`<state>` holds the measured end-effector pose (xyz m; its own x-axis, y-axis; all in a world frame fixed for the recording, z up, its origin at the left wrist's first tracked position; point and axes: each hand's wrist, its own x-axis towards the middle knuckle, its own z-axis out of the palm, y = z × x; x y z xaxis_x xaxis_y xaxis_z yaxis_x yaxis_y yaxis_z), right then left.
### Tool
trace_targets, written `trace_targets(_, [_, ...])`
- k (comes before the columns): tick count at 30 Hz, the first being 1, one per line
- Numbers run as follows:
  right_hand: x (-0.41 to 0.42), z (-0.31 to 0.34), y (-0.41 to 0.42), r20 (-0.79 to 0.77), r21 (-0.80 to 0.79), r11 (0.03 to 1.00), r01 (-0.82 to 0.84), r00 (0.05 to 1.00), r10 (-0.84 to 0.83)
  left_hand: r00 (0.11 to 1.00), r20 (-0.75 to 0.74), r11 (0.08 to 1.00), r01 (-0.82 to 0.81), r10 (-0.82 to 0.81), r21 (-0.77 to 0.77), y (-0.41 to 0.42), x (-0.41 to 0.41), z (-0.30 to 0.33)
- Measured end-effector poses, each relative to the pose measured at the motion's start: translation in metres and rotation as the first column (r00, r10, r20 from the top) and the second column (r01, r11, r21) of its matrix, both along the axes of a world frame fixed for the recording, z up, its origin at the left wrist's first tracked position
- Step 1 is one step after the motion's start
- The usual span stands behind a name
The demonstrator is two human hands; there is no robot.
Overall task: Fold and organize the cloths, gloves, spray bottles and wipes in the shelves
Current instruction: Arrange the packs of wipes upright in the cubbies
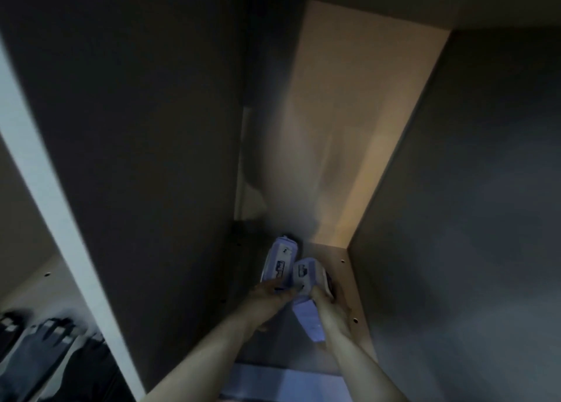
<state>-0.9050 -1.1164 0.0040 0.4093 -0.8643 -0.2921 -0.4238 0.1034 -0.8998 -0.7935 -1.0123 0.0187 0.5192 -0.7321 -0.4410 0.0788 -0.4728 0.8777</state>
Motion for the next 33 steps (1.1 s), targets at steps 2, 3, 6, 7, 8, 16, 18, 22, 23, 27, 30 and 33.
trace_targets(2, [0.001,0.005,0.012,0.048,-0.085,0.996,-0.027,0.998,0.031,0.986,-0.155,0.998,-0.062,0.061,-0.004,-0.002,-0.003,0.006])
trace_targets(3, [0.001,0.008,0.022,0.073,-0.129,0.991,-0.016,0.997,0.025,0.978,-0.196,0.997,-0.075,0.070,-0.020,-0.003,-0.005,0.008])
trace_targets(6, [0.008,0.009,0.045,0.088,-0.169,0.984,-0.055,0.994,0.071,0.930,-0.307,0.952,-0.260,0.201,-0.163,-0.008,-0.002,0.008])
trace_targets(7, [0.011,0.007,0.055,0.079,-0.196,0.974,-0.110,0.989,0.128,0.914,-0.313,0.927,-0.325,0.257,-0.188,-0.009,0.000,0.008])
trace_targets(8, [0.014,0.003,0.062,0.045,-0.251,0.958,-0.138,0.987,0.154,0.912,-0.280,0.911,-0.360,0.300,-0.199,-0.009,0.002,0.007])
trace_targets(16, [0.033,-0.007,0.066,0.006,-0.332,0.804,-0.493,0.851,0.525,0.849,-0.097,0.833,-0.528,0.520,-0.162,0.015,0.032,0.006])
trace_targets(18, [0.044,-0.009,0.047,0.037,-0.238,0.824,-0.513,0.843,0.536,0.841,0.039,0.831,-0.525,0.540,-0.182,0.021,0.041,0.005])
trace_targets(22, [0.076,-0.030,-0.005,-0.342,-0.318,0.728,-0.608,0.789,0.510,0.779,0.496,0.915,-0.393,0.382,-0.088,0.030,0.032,0.009])
trace_targets(23, [0.083,-0.034,-0.015,-0.460,-0.325,0.685,-0.652,0.742,0.488,0.740,0.573,0.918,-0.392,0.352,-0.059,0.031,0.029,0.008])
trace_targets(27, [0.105,-0.036,-0.032,-0.818,-0.219,0.557,-0.801,0.462,0.343,0.729,0.578,0.899,-0.438,0.367,-0.018,0.037,0.020,0.003])
trace_targets(30, [0.113,-0.037,-0.028,-0.841,-0.193,0.572,-0.797,0.435,0.321,0.737,0.574,0.880,-0.471,0.357,0.057,0.041,0.015,0.007])
trace_targets(33, [0.119,-0.039,-0.026,-0.832,-0.201,0.595,-0.778,0.457,0.316,0.722,0.613,0.869,-0.482,0.321,0.112,0.041,0.011,0.014])
